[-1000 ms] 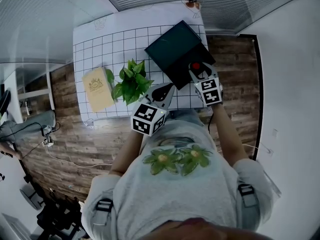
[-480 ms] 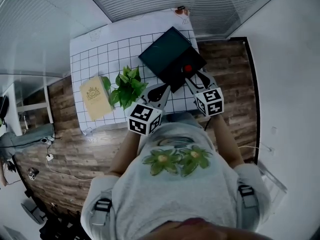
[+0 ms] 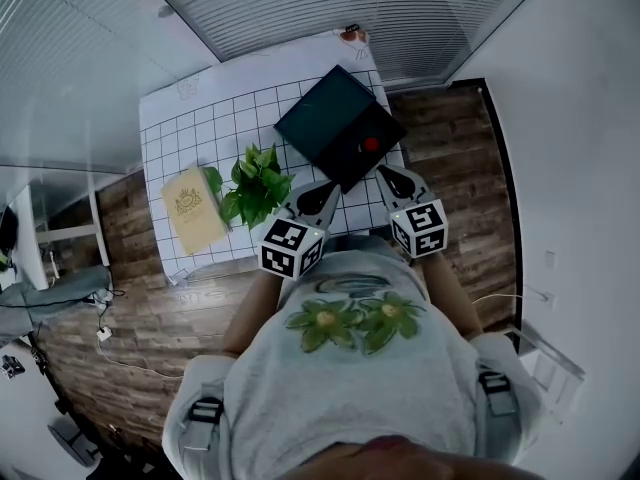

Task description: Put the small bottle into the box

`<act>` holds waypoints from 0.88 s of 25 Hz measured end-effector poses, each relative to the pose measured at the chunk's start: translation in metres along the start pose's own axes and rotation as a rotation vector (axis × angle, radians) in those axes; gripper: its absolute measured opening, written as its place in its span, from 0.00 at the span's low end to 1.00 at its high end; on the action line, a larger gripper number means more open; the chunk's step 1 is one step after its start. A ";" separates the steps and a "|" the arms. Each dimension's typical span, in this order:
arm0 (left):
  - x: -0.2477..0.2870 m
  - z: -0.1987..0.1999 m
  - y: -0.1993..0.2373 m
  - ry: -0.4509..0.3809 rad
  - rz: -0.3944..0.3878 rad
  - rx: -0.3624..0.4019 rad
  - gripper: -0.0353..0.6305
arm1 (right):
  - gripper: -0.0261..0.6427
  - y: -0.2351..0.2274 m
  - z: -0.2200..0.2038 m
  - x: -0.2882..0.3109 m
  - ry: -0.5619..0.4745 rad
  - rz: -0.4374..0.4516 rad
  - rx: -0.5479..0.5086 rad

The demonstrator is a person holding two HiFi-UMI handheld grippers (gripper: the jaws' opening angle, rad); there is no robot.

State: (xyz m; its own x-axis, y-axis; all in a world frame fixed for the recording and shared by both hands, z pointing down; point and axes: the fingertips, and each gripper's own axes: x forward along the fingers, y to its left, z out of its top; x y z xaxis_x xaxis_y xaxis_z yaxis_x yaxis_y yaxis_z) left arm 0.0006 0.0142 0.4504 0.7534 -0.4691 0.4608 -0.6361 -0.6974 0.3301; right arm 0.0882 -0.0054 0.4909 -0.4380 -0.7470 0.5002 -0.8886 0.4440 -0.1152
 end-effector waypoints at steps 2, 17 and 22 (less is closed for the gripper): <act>0.000 -0.001 -0.002 0.003 -0.004 0.004 0.06 | 0.05 0.003 0.000 -0.003 0.001 -0.003 -0.001; 0.000 -0.014 -0.015 0.027 -0.008 0.008 0.06 | 0.05 0.015 -0.015 -0.011 0.068 -0.003 -0.058; -0.003 -0.020 -0.018 0.030 0.000 0.002 0.06 | 0.05 0.016 -0.021 -0.014 0.082 0.001 -0.064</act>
State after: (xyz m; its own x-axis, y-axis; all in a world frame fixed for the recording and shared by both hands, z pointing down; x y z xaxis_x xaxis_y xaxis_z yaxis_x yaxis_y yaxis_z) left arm 0.0067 0.0386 0.4595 0.7478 -0.4528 0.4855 -0.6359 -0.6986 0.3280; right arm 0.0825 0.0227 0.5001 -0.4237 -0.7049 0.5688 -0.8768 0.4769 -0.0620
